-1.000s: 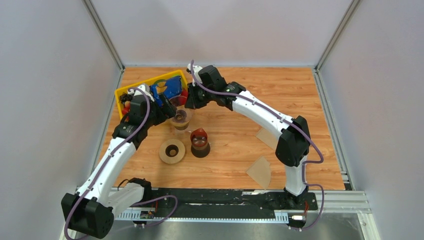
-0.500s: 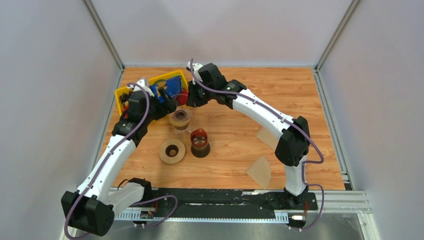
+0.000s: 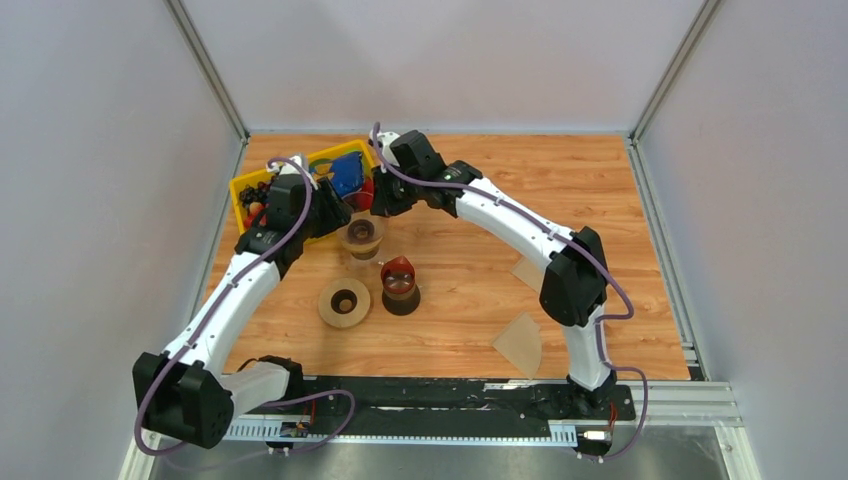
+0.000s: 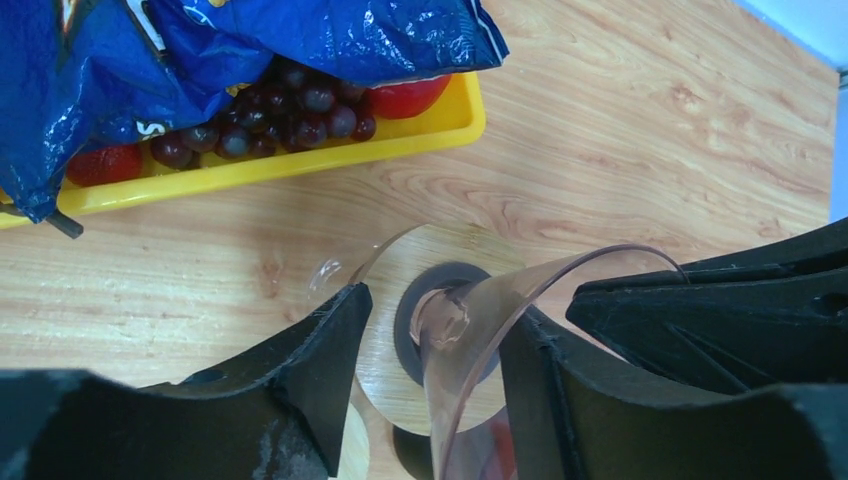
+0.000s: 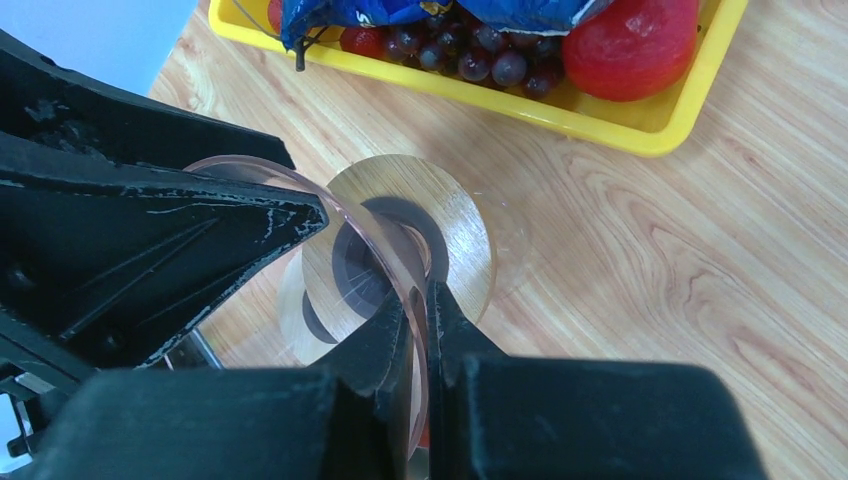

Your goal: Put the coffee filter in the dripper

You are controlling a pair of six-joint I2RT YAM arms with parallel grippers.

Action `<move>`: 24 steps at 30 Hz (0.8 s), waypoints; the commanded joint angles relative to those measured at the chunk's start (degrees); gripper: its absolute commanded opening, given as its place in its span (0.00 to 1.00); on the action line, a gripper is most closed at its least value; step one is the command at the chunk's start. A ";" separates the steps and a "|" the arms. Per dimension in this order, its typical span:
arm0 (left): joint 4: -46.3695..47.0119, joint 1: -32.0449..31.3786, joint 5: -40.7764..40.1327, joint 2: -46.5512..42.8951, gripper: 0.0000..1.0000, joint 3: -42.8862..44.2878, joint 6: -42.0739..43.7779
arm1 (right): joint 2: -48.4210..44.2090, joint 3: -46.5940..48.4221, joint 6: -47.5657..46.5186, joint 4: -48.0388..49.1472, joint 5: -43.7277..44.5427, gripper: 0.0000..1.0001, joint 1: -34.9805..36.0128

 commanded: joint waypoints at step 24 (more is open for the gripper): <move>-20.80 -0.18 -7.36 14.53 0.00 12.93 0.39 | 9.88 11.23 -1.35 -18.58 -2.92 0.00 0.57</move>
